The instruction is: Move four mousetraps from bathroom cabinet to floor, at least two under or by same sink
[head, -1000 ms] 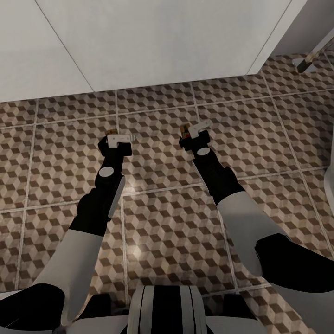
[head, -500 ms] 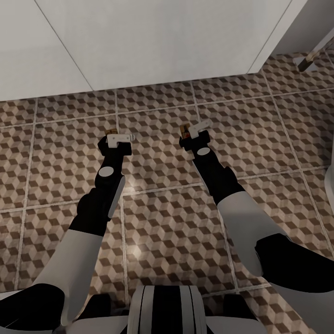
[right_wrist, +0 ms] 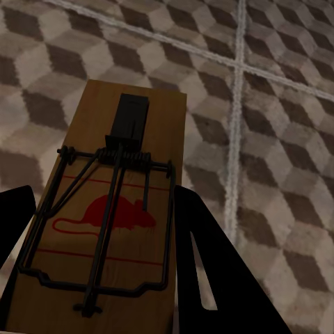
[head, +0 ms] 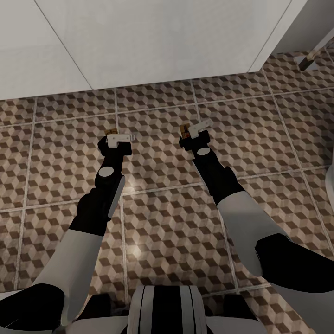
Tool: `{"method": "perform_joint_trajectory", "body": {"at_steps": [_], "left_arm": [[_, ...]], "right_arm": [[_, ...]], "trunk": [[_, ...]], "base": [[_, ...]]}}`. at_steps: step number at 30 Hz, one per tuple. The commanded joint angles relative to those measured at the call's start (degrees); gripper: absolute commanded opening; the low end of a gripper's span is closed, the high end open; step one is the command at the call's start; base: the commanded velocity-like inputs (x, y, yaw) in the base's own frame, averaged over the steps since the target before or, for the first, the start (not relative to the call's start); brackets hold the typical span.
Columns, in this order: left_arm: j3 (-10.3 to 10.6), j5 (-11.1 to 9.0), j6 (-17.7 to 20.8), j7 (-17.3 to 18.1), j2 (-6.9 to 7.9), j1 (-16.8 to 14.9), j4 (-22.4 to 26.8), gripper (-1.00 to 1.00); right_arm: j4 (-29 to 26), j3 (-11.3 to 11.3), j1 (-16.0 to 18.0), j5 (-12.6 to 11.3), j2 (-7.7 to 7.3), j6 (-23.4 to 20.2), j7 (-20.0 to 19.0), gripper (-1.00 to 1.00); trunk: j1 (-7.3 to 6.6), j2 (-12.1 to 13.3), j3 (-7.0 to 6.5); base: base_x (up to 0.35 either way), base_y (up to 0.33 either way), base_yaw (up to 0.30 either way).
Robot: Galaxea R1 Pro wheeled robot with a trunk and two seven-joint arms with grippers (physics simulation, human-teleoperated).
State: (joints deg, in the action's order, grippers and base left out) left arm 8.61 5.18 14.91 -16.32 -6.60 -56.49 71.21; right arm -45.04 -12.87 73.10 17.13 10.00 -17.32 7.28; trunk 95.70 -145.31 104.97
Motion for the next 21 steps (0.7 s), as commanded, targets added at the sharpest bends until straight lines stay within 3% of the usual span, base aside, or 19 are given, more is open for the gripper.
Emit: {"method": "perform_joint_trajectory", "body": {"at_steps": [1, 17, 21], "left_arm": [[0.1, 0.6, 0.5, -0.1, 0.01, 0.0, 0.1, -1.0], [0.9, 0.7, 0.5, -0.1, 0.01, 0.5, 1.8, -1.0], [1.4, 0.7, 0.6, -0.1, 0.01, 0.5, 2.1, -1.0]], "right_arm": [[-0.1, -0.1, 0.0, 0.5, 0.0, -0.4, 0.4, -1.0], [-1.9, -0.3, 0.0, 0.7, 0.0, -0.5, 0.4, -1.0], [-2.0, -0.2, 0.0, 0.7, 0.0, -3.1, 0.3, -1.0]], "trunk": [[0.02, 0.0, 0.03], [0.17, -0.1, 0.03], [0.17, -0.1, 0.03]], "base": [[0.0, 0.0, 0.0], [0.0, 0.0, 0.0], [0.0, 0.0, 0.0]]}}
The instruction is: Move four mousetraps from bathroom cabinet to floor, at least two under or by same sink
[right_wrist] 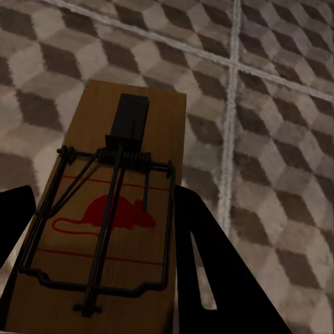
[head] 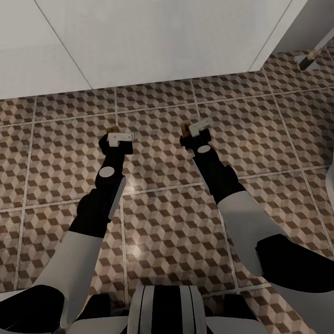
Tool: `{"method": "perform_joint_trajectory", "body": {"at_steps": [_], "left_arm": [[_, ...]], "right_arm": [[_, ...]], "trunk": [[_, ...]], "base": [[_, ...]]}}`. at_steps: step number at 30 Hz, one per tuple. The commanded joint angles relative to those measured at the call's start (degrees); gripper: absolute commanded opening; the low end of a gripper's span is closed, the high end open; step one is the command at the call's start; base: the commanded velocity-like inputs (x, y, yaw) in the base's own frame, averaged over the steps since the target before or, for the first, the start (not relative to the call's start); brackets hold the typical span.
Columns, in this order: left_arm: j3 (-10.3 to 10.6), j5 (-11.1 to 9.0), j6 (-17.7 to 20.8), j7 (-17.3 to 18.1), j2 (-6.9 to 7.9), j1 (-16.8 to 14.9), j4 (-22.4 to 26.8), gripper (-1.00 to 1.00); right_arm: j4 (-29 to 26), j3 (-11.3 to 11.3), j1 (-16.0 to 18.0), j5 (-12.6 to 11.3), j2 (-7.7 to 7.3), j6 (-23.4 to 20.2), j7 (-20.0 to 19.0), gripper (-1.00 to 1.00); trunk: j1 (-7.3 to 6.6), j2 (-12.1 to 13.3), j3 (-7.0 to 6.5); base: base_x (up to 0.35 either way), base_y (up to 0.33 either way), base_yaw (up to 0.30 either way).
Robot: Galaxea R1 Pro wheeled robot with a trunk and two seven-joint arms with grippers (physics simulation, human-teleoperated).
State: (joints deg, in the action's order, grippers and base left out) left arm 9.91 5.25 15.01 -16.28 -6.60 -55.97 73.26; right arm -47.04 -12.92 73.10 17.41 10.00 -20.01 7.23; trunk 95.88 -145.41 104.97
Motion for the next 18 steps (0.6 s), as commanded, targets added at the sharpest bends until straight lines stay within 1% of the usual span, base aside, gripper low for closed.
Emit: {"method": "perform_joint_trajectory", "body": {"at_steps": [1, 3, 6, 9, 12, 14, 15, 18], "left_arm": [[0.1, 0.6, 0.6, -0.2, 0.01, 0.0, 0.1, -1.0], [0.6, 0.7, 0.8, -0.2, 0.01, 0.0, 0.1, -1.0], [2.1, 0.7, 1.0, -0.2, 0.01, 0.0, 0.1, -1.0], [2.5, 1.0, 1.3, -0.2, -0.07, 0.0, -0.5, -1.0], [2.3, 1.2, 5.2, -0.2, -0.23, -0.1, -3.2, -1.0], [2.3, 1.3, 9.2, -0.2, -0.53, -0.3, -5.4, -1.0], [2.3, 1.3, 10.5, -0.2, -0.65, -0.4, -6.2, -1.0], [2.2, 1.3, 11.9, -0.3, -0.86, -0.7, -7.5, -1.0]], "right_arm": [[0.0, -0.1, 0.0, 0.4, 0.0, -2.1, 0.3, -1.0], [0.0, -0.1, 0.1, 0.5, 0.0, -3.6, 0.3, -1.0], [0.1, 0.0, 0.7, 0.5, 0.0, -4.7, 0.3, -1.0], [0.1, 0.0, 1.4, 0.4, 0.0, -5.1, 0.3, -1.0], [0.1, 0.0, 1.5, 0.3, 0.0, -5.1, 0.1, -1.0], [0.1, -0.1, 1.6, 0.3, 0.0, -5.1, 0.0, -1.0], [0.1, -0.1, 1.6, 0.3, 0.0, -5.1, 0.0, -1.0], [0.1, -0.2, 1.6, 0.3, 0.0, -5.1, 0.0, -1.0]], "trunk": [[-0.01, 0.0, 0.03], [-0.01, 0.0, 0.03], [-0.01, 0.0, 0.03], [-0.01, 0.0, 0.03], [-0.01, 0.0, 0.03], [-0.01, 0.0, 0.03], [-0.01, 0.0, 0.03], [-0.01, 0.0, 0.03]], "base": [[0.0, 0.0, 0.0], [0.0, 0.0, 0.0], [0.0, 0.0, 0.0], [0.0, 0.0, 0.0], [0.0, 0.0, 0.0], [0.0, 0.0, 0.0], [0.0, 0.0, 0.0], [0.0, 0.0, 0.0]]}}
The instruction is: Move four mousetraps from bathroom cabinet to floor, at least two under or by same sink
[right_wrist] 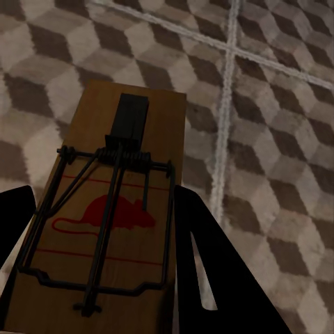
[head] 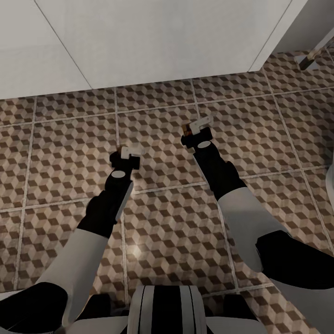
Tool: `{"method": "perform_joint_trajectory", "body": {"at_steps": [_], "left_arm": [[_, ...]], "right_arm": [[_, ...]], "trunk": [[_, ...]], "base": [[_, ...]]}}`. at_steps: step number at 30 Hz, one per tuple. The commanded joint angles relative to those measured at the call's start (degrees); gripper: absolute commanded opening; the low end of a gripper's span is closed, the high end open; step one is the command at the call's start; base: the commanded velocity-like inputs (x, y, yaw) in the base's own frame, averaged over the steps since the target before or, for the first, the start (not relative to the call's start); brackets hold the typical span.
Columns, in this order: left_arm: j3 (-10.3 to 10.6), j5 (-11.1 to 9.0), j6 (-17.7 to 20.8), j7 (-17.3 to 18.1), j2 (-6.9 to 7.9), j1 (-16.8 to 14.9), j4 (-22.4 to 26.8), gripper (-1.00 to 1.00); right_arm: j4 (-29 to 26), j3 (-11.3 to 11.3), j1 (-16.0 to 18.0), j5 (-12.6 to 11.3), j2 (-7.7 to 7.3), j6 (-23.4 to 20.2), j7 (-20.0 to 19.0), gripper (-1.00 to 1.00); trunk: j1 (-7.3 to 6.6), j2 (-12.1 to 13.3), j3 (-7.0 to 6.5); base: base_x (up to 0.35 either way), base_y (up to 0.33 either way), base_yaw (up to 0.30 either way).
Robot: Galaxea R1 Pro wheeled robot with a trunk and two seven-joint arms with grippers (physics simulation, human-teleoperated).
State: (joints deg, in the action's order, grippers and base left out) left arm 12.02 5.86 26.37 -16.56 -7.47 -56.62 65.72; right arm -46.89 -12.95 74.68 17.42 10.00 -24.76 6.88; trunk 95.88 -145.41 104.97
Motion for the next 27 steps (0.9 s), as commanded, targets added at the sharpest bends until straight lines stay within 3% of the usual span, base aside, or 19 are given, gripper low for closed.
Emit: {"method": "perform_joint_trajectory", "body": {"at_steps": [1, 10, 15, 20, 23, 27], "left_arm": [[0.1, 0.7, 0.9, 0.0, -0.06, -0.2, -0.5, -1.0], [0.0, 0.7, 1.6, -0.1, -0.17, -3.9, -2.1, -1.0], [0.0, 0.6, 4.5, -0.1, -0.17, -8.5, -5.1, -1.0], [-0.1, 0.7, 7.0, -1.3, -0.2, -14.1, -12.3, -1.0], [-0.1, 0.6, 6.4, -1.8, -0.24, -15.1, -15.3, -1.0], [-0.1, 0.5, 2.3, -2.0, -0.19, -15.4, -18.9, -1.0]], "right_arm": [[0.0, -0.1, 0.0, 0.3, 0.0, -0.4, 0.3, -1.0], [0.2, -0.2, 0.0, 0.3, 0.0, -0.4, 0.3, -1.0], [0.3, -0.3, 0.0, 0.3, 0.0, -0.4, 0.3, -1.0], [0.5, -0.3, 0.0, 0.3, 0.0, -0.4, 0.3, -1.0], [0.5, -0.3, 0.0, 0.3, 0.0, -0.4, 0.3, -1.0], [0.5, -0.3, 0.0, 0.3, 0.0, -0.4, 0.3, -1.0]], "trunk": [[-0.01, 0.0, 0.03], [-0.01, 0.0, 0.03], [-0.01, 0.0, 0.03], [-0.01, 0.0, 0.03], [-0.01, 0.0, 0.03], [-0.01, 0.0, 0.03]], "base": [[0.0, 0.0, 0.0], [0.0, 0.0, 0.0], [0.0, 0.0, 0.0], [0.0, 0.0, 0.0], [0.0, 0.0, 0.0], [0.0, 0.0, 0.0]]}}
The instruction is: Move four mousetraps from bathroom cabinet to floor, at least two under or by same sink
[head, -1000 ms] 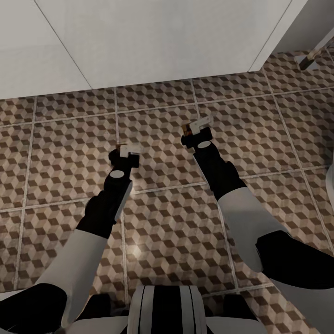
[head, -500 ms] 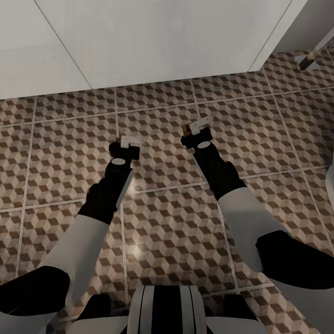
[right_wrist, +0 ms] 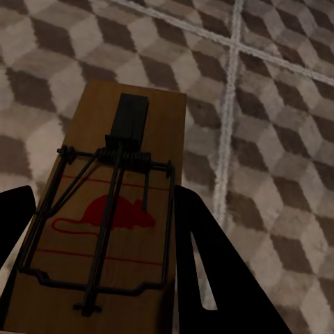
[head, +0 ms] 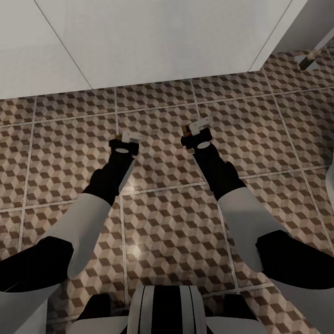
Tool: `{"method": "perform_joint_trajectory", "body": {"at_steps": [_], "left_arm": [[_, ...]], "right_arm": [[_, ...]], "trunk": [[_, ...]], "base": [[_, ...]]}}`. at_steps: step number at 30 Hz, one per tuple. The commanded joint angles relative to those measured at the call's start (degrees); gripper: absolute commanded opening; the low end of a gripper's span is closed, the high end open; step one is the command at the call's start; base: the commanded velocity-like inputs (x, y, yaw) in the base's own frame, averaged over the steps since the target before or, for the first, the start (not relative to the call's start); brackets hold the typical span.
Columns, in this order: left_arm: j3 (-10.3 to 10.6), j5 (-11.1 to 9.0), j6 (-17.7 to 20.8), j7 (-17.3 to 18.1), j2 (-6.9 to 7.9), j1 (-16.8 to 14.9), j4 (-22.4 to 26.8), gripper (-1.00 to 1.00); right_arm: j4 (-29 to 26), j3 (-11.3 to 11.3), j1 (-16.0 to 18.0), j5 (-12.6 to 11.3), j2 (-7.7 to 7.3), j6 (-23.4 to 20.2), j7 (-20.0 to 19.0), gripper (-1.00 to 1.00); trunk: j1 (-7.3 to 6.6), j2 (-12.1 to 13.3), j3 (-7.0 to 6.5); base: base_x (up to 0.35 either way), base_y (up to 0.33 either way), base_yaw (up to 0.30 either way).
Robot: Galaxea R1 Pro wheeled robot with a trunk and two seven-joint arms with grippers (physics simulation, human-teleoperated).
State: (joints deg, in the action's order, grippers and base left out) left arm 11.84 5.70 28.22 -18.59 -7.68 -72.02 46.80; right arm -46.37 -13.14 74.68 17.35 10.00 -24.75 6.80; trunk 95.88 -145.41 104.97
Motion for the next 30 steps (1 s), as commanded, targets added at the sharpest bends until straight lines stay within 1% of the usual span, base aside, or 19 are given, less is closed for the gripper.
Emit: {"method": "perform_joint_trajectory", "body": {"at_steps": [1, 4, 8, 12, 17, 24, 25, 27, 30], "left_arm": [[0.1, 0.6, -1.4, 0.0, 0.02, -0.1, -0.6, -1.0], [0.1, 0.6, -4.6, 0.0, 0.03, -0.1, -0.7, -1.0], [0.4, 0.8, -5.8, 0.0, 0.07, -0.2, 1.2, -1.0], [0.6, 1.0, -6.1, -0.1, 0.16, -0.2, 2.8, -1.0], [0.8, 1.0, -6.2, -1.5, 0.27, -0.2, 7.2, -1.0], [0.9, 0.9, -6.2, -1.8, 0.29, -0.1, 8.0, -1.0], [0.9, 0.8, -6.2, -1.8, 0.29, 0.0, 8.0, -1.0], [0.9, 0.8, -6.2, -1.8, 0.29, 0.2, 8.1, -1.0], [0.9, 0.7, -6.2, -1.8, 0.29, 0.3, 8.2, -1.0]], "right_arm": [[0.0, -0.1, 0.0, 0.3, 0.0, -0.4, 0.3, -1.0], [0.0, -0.1, 0.0, 0.3, 0.0, -0.4, 0.3, -1.0], [0.0, -0.1, 0.0, 0.3, 0.0, -0.4, 0.3, -1.0], [-0.1, -0.1, 0.0, 0.3, 0.0, -0.3, 0.3, -1.0], [-0.2, -0.1, 0.0, 0.3, 0.0, -0.3, 0.4, -1.0], [0.0, -0.1, 0.0, 0.2, 0.0, -0.4, 0.3, -1.0], [0.3, -0.1, 0.0, 0.2, 0.0, -0.4, 0.3, -1.0], [3.0, -0.1, 0.1, 0.2, 0.0, -0.1, 0.3, -1.0], [8.5, 0.0, 0.1, 0.2, 0.0, 1.4, 0.3, -1.0]], "trunk": [[-0.01, 0.0, 0.03], [-0.01, 0.0, 0.03], [-0.01, 0.0, 0.03], [-0.01, 0.0, 0.03], [-0.01, 0.0, 0.03], [-0.01, 0.0, 0.03], [-0.01, 0.0, 0.03], [-0.01, 0.0, 0.03], [-0.01, 0.0, 0.03]], "base": [[0.0, 0.0, 0.0], [0.0, 0.0, 0.0], [0.0, 0.0, 0.0], [0.0, 0.0, 0.0], [0.0, 0.0, 0.0], [0.0, 0.0, 0.0], [0.0, 0.0, 0.0], [0.0, 0.0, 0.0], [0.0, 0.0, 0.0]]}}
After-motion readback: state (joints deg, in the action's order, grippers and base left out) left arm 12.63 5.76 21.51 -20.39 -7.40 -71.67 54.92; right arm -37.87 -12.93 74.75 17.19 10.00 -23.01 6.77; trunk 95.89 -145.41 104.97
